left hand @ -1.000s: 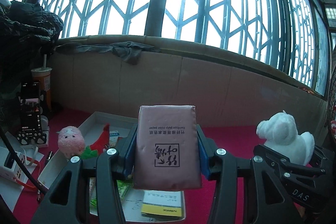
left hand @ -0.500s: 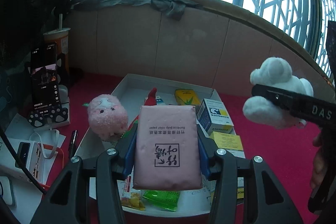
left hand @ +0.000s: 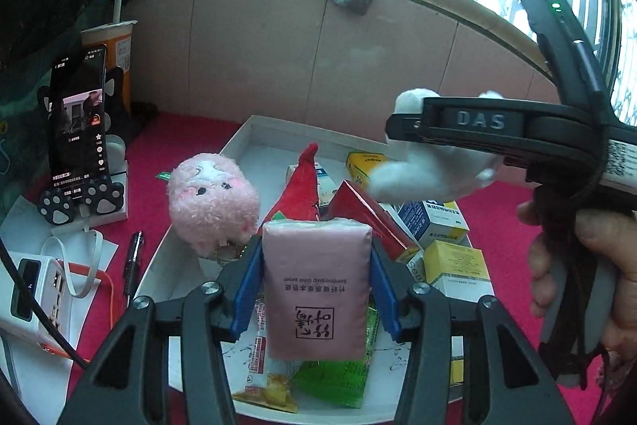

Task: Organize objects
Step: 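Lower the tissue pack and bunny into the tray and open both grippers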

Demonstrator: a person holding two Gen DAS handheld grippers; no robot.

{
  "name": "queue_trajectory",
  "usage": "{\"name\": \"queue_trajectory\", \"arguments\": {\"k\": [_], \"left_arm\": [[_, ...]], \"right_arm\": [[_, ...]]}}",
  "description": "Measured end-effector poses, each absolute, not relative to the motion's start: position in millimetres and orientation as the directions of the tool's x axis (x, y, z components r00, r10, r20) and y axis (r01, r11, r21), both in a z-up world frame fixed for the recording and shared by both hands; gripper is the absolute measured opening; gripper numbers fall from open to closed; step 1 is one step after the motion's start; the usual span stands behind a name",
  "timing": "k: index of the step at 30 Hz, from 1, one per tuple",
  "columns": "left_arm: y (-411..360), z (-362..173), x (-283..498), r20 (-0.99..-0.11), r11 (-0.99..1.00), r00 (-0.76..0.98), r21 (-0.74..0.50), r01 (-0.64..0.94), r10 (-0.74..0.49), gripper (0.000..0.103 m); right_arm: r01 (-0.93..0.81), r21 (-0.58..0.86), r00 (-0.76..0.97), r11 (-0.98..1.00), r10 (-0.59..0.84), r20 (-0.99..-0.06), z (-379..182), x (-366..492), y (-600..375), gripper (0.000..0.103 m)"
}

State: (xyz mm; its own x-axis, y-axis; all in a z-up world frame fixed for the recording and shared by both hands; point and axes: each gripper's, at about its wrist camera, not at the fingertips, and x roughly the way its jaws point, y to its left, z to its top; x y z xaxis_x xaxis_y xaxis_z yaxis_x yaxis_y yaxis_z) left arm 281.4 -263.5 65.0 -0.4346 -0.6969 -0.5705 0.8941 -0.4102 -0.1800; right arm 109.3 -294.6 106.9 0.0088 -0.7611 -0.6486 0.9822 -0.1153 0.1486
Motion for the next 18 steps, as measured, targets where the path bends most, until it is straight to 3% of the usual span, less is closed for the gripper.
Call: {"name": "queue_trajectory", "arguments": {"k": [2,4,5,6,7,10,11,14,16,18], "left_arm": [[-265,66,281,-0.572,-0.418,-0.441,-0.181,0.890,-0.692,0.057],[-265,66,281,-0.574,-0.416,-0.439,-0.180,0.891,-0.692,0.072],[-265,66,280,-0.578,-0.415,-0.439,-0.182,0.891,-0.688,0.081],[-265,66,280,-0.577,-0.418,-0.442,-0.184,0.890,-0.687,0.081],[-264,67,279,-0.575,-0.423,-0.444,-0.181,0.888,-0.687,0.081],[-258,69,275,-0.560,-0.435,-0.447,-0.165,0.885,-0.697,0.090],[-257,71,275,-0.554,-0.434,-0.446,-0.162,0.886,-0.703,0.103],[-248,77,279,-0.532,-0.404,-0.424,-0.160,0.901,-0.733,0.103],[-245,81,284,-0.523,-0.387,-0.422,-0.181,0.904,-0.741,0.103],[-242,85,289,-0.518,-0.372,-0.415,-0.190,0.908,-0.748,0.103]], "right_arm": [[0.980,0.149,-0.002,-0.131,-0.758,-0.652,104,109,-297,0.059],[0.980,0.149,-0.004,-0.135,-0.755,-0.656,103,108,-298,0.062],[0.980,0.147,-0.006,-0.136,-0.754,-0.656,102,108,-297,0.066],[0.980,0.144,-0.010,-0.136,-0.759,-0.651,103,108,-295,0.079],[0.981,0.135,-0.023,-0.141,-0.772,-0.635,105,108,-291,0.085],[0.984,0.114,-0.043,-0.138,-0.799,-0.599,114,108,-281,0.085],[0.984,0.115,-0.042,-0.135,-0.806,-0.590,117,107,-277,0.085],[0.982,0.121,-0.049,-0.142,-0.822,-0.568,126,106,-266,0.089],[0.981,0.128,-0.052,-0.147,-0.831,-0.553,130,104,-258,0.103],[0.981,0.126,-0.060,-0.150,-0.844,-0.534,134,104,-248,0.103]]}}
